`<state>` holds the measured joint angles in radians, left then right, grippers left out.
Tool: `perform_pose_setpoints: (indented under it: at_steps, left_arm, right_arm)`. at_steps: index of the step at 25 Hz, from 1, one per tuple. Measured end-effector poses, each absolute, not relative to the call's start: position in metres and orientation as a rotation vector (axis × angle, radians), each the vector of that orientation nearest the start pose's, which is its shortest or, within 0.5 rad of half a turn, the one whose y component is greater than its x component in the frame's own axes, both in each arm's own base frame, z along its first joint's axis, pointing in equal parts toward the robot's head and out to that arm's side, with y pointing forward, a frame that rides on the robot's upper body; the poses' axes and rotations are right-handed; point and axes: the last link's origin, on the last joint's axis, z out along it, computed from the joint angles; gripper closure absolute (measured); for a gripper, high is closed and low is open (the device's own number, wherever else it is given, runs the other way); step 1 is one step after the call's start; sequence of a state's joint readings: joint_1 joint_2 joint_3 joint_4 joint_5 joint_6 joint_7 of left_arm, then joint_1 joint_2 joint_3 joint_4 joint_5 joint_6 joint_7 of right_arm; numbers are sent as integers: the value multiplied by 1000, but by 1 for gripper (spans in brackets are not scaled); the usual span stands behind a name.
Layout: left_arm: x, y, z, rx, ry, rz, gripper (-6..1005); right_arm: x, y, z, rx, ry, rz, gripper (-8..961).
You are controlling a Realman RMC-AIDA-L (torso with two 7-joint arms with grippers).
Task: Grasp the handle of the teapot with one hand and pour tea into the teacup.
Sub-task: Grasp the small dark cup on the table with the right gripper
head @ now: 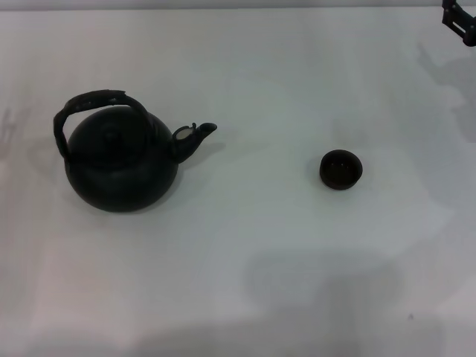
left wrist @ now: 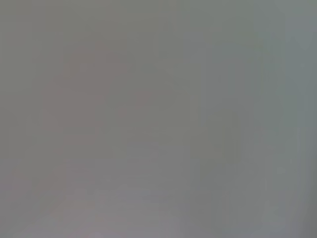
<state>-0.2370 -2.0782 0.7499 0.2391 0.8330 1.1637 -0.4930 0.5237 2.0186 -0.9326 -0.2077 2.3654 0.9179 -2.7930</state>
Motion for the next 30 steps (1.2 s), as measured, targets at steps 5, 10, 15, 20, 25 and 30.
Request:
perform_pose_setpoints:
  at_steps: [5,10,15,20,25,30]
  left_arm:
    - [-393,283,41,-1563,-632,-639,308]
    - [-389,289,43,-1565,-622,-656,309]
    - [-386,293,41,-1572,-622,-661,309]
    - [-385,294,40,-1573,-626,-667,309]
    - [-385,294,39,-1569,-644,-679,308]
    - [-387,292,38,-1567,-651,-676,309]
  right_arm:
    - [345,380,28,-1789,449,449,93]
    - [348,377,28,-1787,456,444,92]
    - [348,377,28,-1787,457,444,92]
    - [347,376,26,-1789,459,447,92]
    - [347,376,26,-1789,461,448,91]
    - [347,376,25,-1790,461,451,91]
